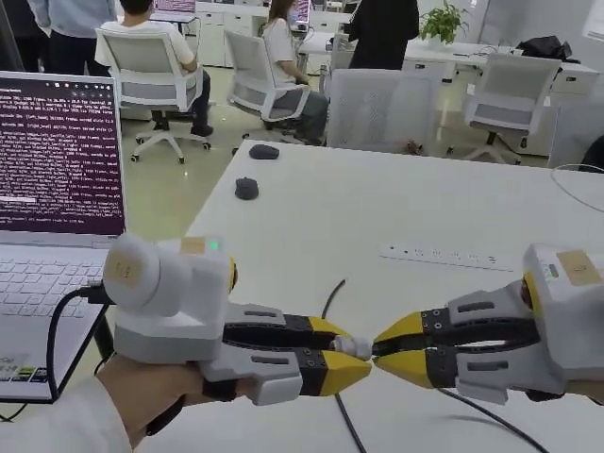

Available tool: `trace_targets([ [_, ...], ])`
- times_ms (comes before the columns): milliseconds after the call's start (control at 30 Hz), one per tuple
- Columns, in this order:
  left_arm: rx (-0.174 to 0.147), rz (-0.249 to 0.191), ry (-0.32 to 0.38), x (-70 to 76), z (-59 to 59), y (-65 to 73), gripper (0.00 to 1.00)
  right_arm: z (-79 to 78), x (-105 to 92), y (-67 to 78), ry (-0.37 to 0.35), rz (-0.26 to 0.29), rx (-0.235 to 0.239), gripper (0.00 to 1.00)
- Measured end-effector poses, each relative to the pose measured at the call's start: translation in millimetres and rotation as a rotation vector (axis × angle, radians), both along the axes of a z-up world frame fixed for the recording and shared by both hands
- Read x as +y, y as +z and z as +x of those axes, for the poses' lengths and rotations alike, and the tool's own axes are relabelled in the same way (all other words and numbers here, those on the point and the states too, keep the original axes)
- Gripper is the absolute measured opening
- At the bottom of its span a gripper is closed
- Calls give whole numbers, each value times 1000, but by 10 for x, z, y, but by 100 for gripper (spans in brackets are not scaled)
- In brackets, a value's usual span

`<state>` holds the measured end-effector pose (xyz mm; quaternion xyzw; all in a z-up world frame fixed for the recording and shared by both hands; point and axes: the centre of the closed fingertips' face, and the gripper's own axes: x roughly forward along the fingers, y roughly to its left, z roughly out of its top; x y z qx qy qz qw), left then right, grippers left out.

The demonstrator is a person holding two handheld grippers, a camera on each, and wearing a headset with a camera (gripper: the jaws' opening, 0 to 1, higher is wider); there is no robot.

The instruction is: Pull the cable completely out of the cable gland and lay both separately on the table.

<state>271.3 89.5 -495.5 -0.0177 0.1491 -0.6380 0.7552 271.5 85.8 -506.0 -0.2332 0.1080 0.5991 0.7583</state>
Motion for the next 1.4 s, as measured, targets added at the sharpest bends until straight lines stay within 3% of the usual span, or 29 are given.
trace_targets([
  [433, 10, -2, 10, 84, 17, -18, 17, 68, -198, -136, -46, -33, 30, 6],
  [767, 10, 4, 12, 79, 0, -18, 17, 75, -328, -184, -93, -25, 54, 6],
  [1067, 2, 28, -8, 62, -39, -56, 16, 45, -290, -297, -87, -49, 94, 7],
  [1133, 0, 34, -9, 59, -38, -67, 16, 58, -277, -333, -69, -77, 77, 11],
  [1300, 12, 13, -5, 59, -35, -44, 17, 55, -138, -217, -44, -36, 61, 15],
  [1400, 9, 19, -2, 62, -26, -59, 16, 36, -4, -118, -14, 15, 47, 15],
])
